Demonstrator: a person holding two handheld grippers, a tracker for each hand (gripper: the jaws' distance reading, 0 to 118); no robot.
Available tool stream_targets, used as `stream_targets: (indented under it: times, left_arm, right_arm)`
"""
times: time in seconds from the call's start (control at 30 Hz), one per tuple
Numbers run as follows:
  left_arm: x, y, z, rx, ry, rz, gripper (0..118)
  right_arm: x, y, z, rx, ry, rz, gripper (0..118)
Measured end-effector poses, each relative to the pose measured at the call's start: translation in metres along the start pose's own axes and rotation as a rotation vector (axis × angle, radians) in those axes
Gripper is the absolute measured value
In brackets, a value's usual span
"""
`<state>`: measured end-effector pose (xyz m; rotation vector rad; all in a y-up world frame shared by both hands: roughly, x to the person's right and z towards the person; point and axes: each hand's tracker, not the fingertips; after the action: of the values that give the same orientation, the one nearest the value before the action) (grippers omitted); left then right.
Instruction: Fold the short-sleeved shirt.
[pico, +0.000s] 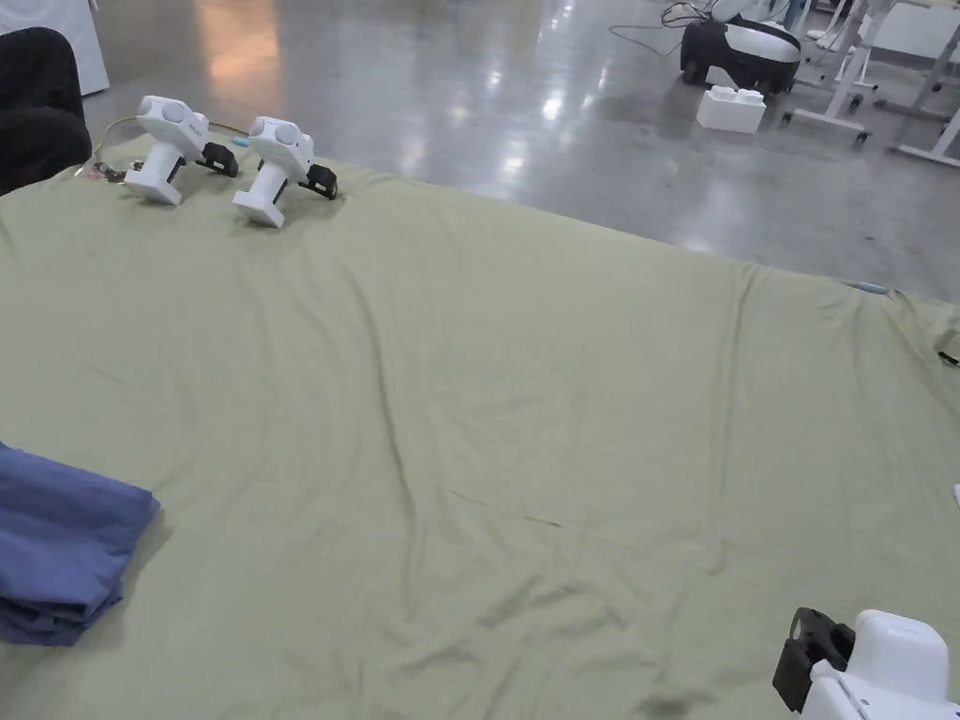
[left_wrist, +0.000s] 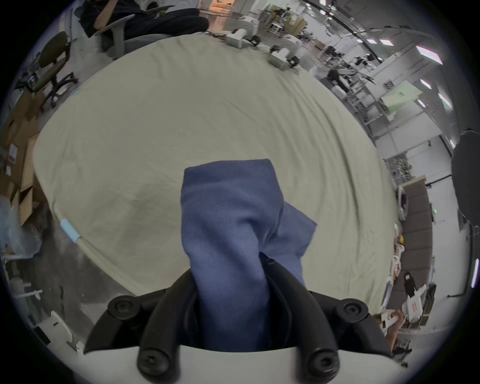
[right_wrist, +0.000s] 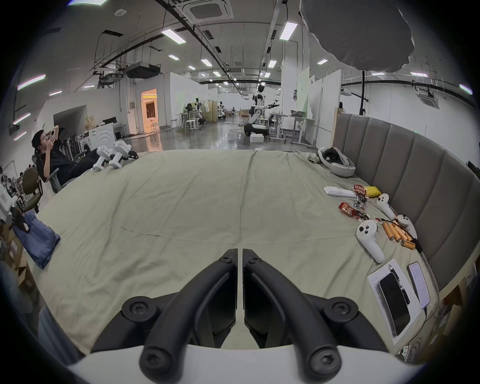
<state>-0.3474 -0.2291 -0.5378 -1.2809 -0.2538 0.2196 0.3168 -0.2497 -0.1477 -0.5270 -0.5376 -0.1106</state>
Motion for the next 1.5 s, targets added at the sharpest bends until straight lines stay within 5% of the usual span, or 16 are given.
stream_targets:
  times: [0.13, 0.4, 0.77, 1.17, 1.27, 1.33, 1.5]
  left_arm:
    - [0.005, -0.003, 0.013, 0.084, 0.125, -0.044, 68]
    - [0.044, -0.021, 0.043, 0.246, 0.143, -0.100, 68]
    - [0.193, -0.107, 0.014, 0.496, -0.237, -0.222, 68]
    - [0.361, -0.188, -0.016, 0.878, -0.121, -0.446, 67]
    - [0.380, -0.200, -0.016, 0.927, -0.107, -0.464, 58]
    - [0.393, -0.210, -0.015, 0.958, -0.103, -0.484, 22]
    - [0.402, -0.217, -0.018, 0.960, -0.118, -0.499, 12]
  right_arm:
    - [-0.001, -0.002, -0.001, -0.010, 0.006, 0.000, 5]
    - [-0.002, 0.000, -0.001, -0.003, 0.017, -0.007, 5]
    - [-0.009, 0.007, -0.003, 0.019, 0.045, -0.037, 5]
    - [-0.021, 0.036, 0.011, 0.164, -0.004, -0.033, 5]
    - [-0.021, 0.043, 0.015, 0.194, -0.008, -0.037, 5]
    - [-0.022, 0.045, 0.018, 0.212, -0.010, -0.034, 5]
    - [-0.024, 0.047, 0.024, 0.255, -0.014, -0.026, 5]
